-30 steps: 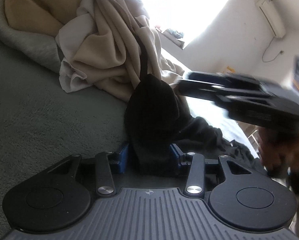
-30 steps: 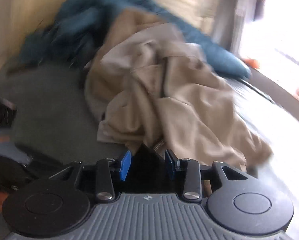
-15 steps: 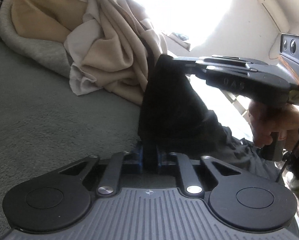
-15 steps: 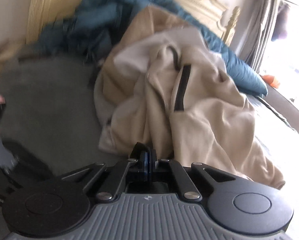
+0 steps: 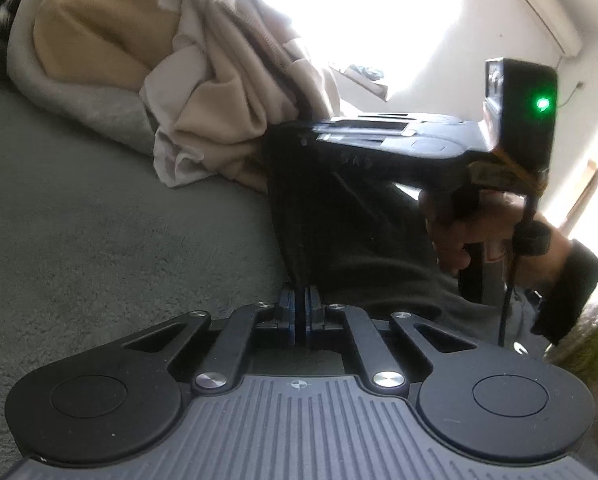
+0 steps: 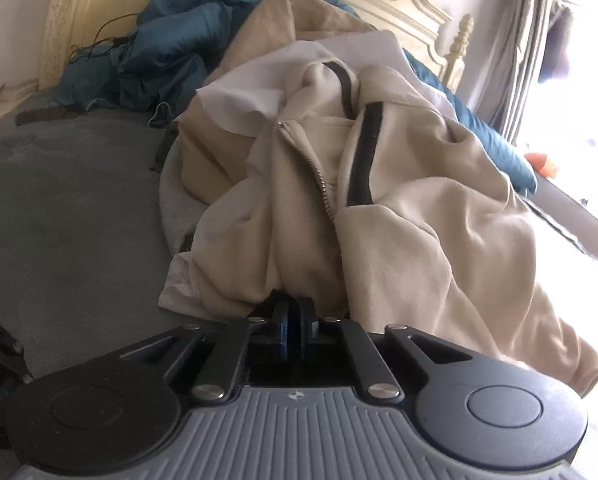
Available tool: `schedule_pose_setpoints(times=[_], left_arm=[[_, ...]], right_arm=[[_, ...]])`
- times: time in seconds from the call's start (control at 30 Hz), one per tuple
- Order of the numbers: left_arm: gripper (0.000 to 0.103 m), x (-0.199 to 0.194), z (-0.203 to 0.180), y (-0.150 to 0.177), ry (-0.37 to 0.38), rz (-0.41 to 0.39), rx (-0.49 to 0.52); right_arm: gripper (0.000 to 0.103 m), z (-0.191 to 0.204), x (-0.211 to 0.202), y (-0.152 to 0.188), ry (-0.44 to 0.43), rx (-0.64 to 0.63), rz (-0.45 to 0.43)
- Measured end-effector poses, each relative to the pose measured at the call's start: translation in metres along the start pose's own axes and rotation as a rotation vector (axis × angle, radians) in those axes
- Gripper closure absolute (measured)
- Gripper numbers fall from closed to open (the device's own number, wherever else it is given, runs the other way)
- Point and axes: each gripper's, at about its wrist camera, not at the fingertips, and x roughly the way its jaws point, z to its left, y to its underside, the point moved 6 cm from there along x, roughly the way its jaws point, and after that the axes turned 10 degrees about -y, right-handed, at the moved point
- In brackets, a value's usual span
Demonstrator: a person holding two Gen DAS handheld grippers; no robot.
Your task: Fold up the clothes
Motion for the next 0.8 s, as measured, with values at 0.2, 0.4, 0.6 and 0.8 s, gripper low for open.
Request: schedule_pose_setpoints(times=[0.2, 0.4, 0.6, 0.8], left_arm=[[0.099, 0.010, 0.004, -0.003, 0.016, 0.012, -0.032], [0.097, 0.015, 0.008, -0.004, 0.038, 0.017, -0.071], [0.095, 0.015, 0.013, -0.007, 0.076, 0.019, -0.133], [0.094, 0.016, 0.017, -0.007, 0.098, 0.015, -0.172]], right_arm=[[0.066, -0.029, -0.055, -0.029, -0.053, 0.189, -0.142], [0.063, -0.074, -0.187, -0.045, 0.182, 0.313, -0.195], [0.060, -0.106, -0.262, 0.003, 0.294, 0.554, -0.001], [0.063, -0.119, -0.219, 0.101, 0.220, 0.754, 0.164]])
